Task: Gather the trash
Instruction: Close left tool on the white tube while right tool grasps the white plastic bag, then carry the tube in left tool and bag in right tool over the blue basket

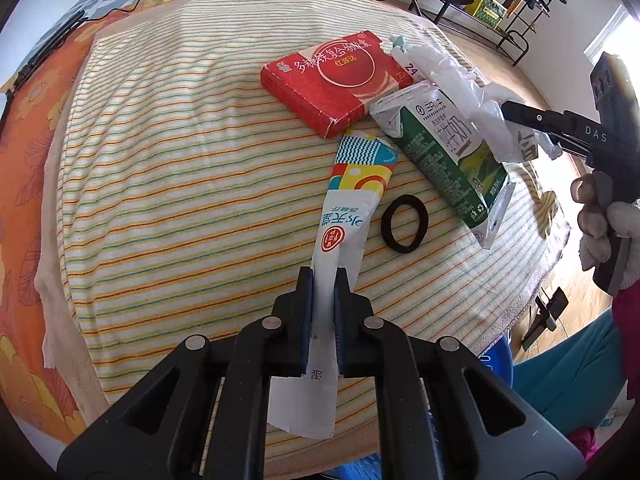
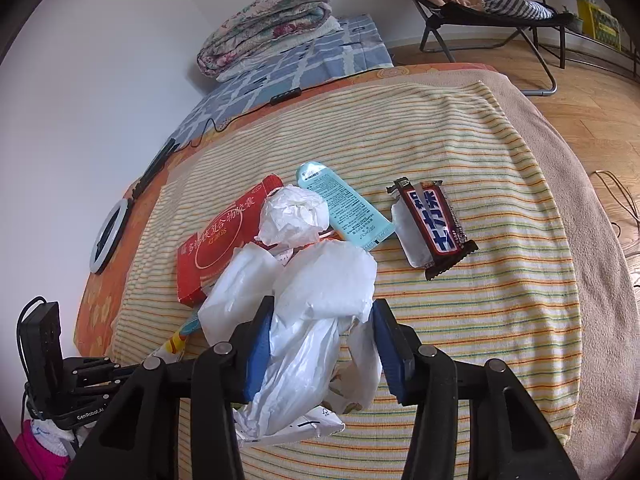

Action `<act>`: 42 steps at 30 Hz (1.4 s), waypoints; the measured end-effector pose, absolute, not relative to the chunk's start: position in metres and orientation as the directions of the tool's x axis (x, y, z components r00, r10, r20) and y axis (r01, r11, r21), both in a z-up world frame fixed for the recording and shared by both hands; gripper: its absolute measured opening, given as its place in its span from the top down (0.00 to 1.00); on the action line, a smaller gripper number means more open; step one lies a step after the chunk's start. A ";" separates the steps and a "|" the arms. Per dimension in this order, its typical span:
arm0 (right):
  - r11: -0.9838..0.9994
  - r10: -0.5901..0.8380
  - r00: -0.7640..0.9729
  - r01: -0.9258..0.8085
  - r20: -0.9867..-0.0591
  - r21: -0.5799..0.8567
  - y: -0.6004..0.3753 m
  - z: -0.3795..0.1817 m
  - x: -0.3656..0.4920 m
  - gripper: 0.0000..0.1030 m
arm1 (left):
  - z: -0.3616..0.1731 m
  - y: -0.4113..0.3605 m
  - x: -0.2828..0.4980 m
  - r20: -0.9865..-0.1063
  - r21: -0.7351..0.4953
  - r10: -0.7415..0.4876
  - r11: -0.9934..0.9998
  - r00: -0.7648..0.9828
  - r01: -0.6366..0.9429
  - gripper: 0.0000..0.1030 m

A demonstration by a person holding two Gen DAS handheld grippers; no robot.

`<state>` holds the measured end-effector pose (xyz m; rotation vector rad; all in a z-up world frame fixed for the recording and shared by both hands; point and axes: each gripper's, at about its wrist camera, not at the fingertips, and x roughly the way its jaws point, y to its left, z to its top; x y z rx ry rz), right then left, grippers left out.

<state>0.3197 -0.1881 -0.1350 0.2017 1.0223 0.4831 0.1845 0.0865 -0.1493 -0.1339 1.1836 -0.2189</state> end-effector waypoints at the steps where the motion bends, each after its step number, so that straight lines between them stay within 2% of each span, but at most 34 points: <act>1: 0.880 0.469 0.432 -0.298 -0.770 0.369 -0.188 -0.133 0.317 0.54 | -0.148 0.086 0.183 -0.902 -0.215 -0.234 0.972 0.363 0.094 0.93; 11: 0.890 0.447 0.514 -0.336 -0.732 0.307 -0.197 -0.098 0.277 0.55 | -0.111 0.090 0.143 -0.859 -0.239 -0.233 0.970 0.456 0.047 0.93; 21: 0.875 0.477 0.535 -0.368 -0.697 0.316 -0.210 -0.079 0.201 0.55 | -0.079 0.065 0.073 -0.804 -0.292 -0.263 0.956 0.534 0.031 0.93; 34: 0.862 0.483 0.535 -0.427 -0.693 0.272 -0.222 -0.075 0.106 0.54 | -0.106 0.028 -0.018 -0.821 -0.368 -0.310 0.930 0.479 -0.028 0.93; 42: 0.853 0.488 0.471 -0.434 -0.735 0.289 -0.223 -0.103 0.065 0.54 | -0.145 0.018 -0.043 -0.858 -0.380 -0.313 0.921 0.407 -0.091 0.93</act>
